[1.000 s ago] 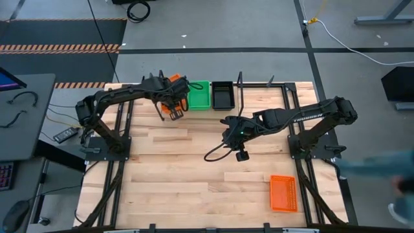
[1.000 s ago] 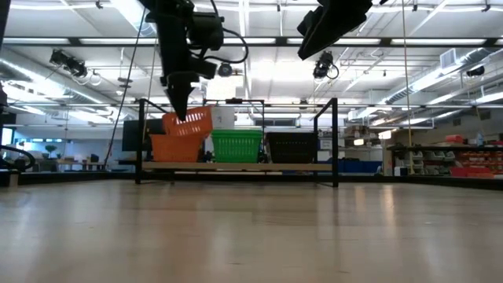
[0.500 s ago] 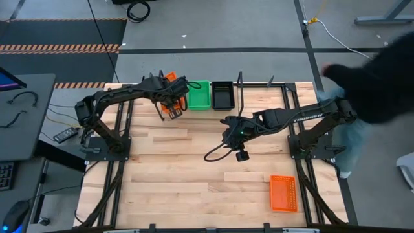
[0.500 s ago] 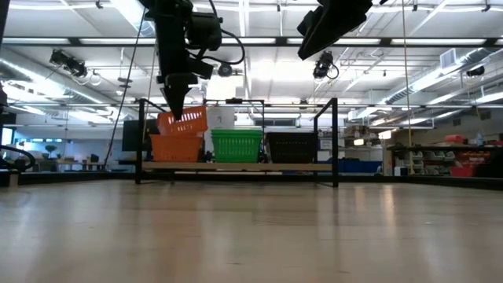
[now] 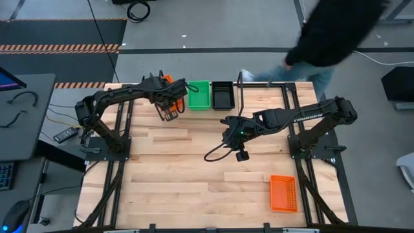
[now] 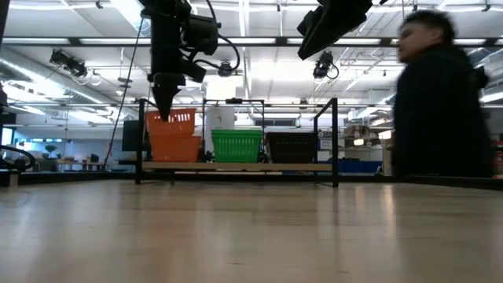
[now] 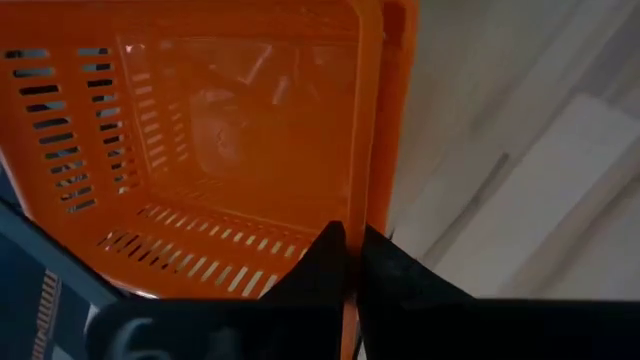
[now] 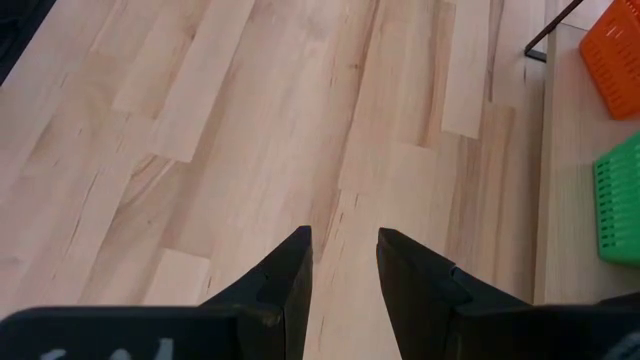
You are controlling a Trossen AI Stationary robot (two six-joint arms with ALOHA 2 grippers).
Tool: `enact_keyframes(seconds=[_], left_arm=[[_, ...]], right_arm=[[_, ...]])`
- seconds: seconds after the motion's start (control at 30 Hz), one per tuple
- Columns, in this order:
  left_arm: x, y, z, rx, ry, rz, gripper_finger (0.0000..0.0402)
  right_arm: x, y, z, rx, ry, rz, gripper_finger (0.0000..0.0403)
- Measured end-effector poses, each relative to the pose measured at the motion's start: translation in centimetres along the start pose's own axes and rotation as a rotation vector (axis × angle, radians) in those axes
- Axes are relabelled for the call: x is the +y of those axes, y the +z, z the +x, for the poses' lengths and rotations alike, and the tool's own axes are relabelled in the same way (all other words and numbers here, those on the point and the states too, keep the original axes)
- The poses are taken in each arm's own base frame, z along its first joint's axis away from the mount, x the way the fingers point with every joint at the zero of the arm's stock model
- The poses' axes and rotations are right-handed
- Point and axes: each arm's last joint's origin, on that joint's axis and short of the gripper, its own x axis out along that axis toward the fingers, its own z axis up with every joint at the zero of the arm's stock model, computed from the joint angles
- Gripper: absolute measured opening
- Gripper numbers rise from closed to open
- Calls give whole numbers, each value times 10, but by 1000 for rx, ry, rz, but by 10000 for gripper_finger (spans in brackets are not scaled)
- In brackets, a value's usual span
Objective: Stack baskets on shelf by color
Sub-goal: Stack the top orange bin on top of the stacked orange bin on the shelf, then adjust the stacked orange bin on the shelf
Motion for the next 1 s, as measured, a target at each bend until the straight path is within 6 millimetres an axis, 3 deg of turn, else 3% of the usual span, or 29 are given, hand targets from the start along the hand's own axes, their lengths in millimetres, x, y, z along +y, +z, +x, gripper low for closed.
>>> enact_keyframes(seconds=[0.43, 1.0], left_arm=[[-3, 0, 1, 5, -78, 5, 21], [-6, 5, -1, -44, -86, -8, 153]], right_arm=[[0, 0, 0, -3, 1, 0, 121], [0, 1, 0, -7, 4, 0, 121]])
